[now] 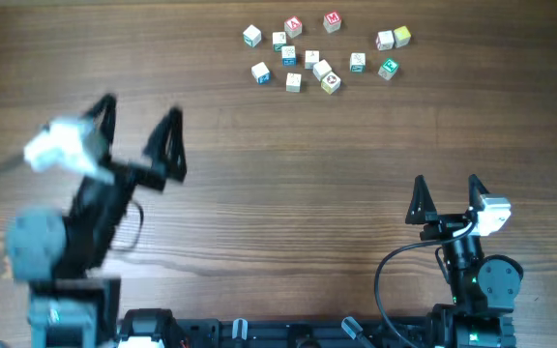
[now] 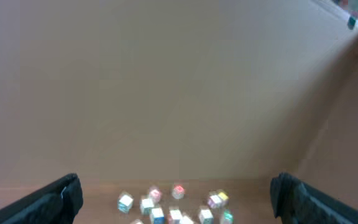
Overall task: Form a circle
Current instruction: 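Reach the left gripper forward to the block cluster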
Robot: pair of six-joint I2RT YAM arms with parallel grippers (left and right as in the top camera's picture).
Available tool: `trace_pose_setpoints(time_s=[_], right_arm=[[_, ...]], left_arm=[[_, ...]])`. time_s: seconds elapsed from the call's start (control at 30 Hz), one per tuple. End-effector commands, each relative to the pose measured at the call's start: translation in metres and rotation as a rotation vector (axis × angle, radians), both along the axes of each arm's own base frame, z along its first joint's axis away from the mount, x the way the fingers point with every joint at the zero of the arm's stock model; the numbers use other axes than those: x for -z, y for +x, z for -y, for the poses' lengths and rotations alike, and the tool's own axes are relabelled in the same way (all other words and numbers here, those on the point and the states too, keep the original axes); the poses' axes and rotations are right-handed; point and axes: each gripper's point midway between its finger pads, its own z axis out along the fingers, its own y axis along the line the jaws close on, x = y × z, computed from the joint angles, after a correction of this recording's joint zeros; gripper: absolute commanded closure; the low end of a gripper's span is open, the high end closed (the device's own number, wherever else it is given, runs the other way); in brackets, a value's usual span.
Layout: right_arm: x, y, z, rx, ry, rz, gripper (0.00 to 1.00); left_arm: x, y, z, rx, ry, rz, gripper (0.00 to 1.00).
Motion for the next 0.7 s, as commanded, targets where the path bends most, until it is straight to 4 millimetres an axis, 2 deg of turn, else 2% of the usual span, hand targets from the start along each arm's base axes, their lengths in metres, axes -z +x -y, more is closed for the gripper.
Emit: trace_pose_setpoints(time_s=[0.0, 0.07, 0.13, 0.2, 0.23, 0.33, 0.43, 0.53, 0.67], right_arm=[[-0.001, 0.0, 0.003, 0.015, 0.011, 0.003, 0.0], [-0.001, 0.0, 0.003, 0.015, 0.011, 0.003, 0.0], [-0.001, 0.0, 0.003, 0.015, 0.011, 0.003, 0.0], [-0.001, 0.0, 0.003, 0.015, 0.011, 0.003, 0.0], [-0.001, 0.0, 0.003, 0.015, 0.011, 0.003, 0.0], [-0.001, 0.0, 0.003, 0.015, 0.011, 0.003, 0.0], [-0.001, 0.0, 0.003, 0.015, 0.012, 0.003, 0.0], [-0.001, 0.0, 0.003, 0.015, 0.011, 0.003, 0.0], [-0.001, 0.0, 0.003, 0.015, 0.011, 0.003, 0.0]], left_arm=[[-0.017, 0.026, 0.024, 0.149, 0.006, -0.107, 0.0], [-0.017, 0.036, 0.033, 0.207, 0.005, -0.158, 0.0], [-0.003, 0.05, 0.038, 0.24, -0.02, -0.217, 0.0], [0.014, 0.046, 0.057, 0.375, -0.096, -0.327, 0.0], [0.017, 0.044, 0.064, 0.424, -0.103, -0.342, 0.0], [0.02, 0.047, 0.069, 0.47, -0.108, -0.351, 0.0], [0.012, 0.056, 0.069, 0.469, -0.156, -0.332, 0.0], [0.005, 0.077, 0.067, 0.45, -0.238, -0.331, 0.0], [0.024, 0.127, 0.06, 0.354, -0.32, -0.416, 0.0]])
